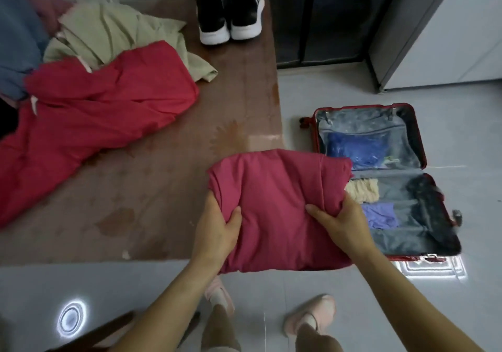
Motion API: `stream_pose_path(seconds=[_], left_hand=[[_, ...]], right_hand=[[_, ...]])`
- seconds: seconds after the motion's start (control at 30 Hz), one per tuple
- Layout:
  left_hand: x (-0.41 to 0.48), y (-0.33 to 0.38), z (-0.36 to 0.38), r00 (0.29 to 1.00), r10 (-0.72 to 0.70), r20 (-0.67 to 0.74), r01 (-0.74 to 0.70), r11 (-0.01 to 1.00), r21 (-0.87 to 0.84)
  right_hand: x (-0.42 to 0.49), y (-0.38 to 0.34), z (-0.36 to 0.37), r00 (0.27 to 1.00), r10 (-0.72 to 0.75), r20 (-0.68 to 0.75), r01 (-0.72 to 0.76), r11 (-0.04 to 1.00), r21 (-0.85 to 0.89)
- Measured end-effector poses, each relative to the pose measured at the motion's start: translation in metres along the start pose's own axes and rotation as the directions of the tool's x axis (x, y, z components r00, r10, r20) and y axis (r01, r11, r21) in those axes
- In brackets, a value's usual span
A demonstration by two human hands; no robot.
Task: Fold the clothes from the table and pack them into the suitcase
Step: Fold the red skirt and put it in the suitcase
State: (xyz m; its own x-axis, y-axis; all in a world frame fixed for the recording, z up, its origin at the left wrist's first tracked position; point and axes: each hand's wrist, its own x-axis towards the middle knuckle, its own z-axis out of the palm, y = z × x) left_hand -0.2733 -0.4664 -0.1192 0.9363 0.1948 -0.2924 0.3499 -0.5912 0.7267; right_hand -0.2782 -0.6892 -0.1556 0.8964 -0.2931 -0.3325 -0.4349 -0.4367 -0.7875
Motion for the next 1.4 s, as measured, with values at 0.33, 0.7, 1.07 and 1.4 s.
stream_pose_path(seconds=[0.33, 0.7, 1.07, 1.4], left_hand=[[-0.071, 0.036, 0.184, 0.961, 0.017, 0.275, -0.021, 1.0, 0.012], [-0.009, -0.032, 0.359, 0.8, -0.36, 0.48, 0.411, 0.912, -0.002], [0.043, -0.112, 0.516, 0.746, -0.457, 0.485, 0.452, 0.882, 0.135], [0.102, -0.196, 0.65, 0.759, -0.506, 0.411, 0.508, 0.854, 0.113]], right_hand=[[0.019, 0.181, -0.082, 0.973, 0.221, 0.064, -0.22, 0.975, -0.017], [0.094, 0.337, -0.108, 0.893, 0.438, 0.107, -0.432, 0.899, -0.077], [0.167, 0.491, -0.108, 0.82, 0.549, 0.161, -0.534, 0.835, -0.128], [0.279, 0.618, -0.071, 0.841, 0.514, 0.167, -0.493, 0.856, -0.154]])
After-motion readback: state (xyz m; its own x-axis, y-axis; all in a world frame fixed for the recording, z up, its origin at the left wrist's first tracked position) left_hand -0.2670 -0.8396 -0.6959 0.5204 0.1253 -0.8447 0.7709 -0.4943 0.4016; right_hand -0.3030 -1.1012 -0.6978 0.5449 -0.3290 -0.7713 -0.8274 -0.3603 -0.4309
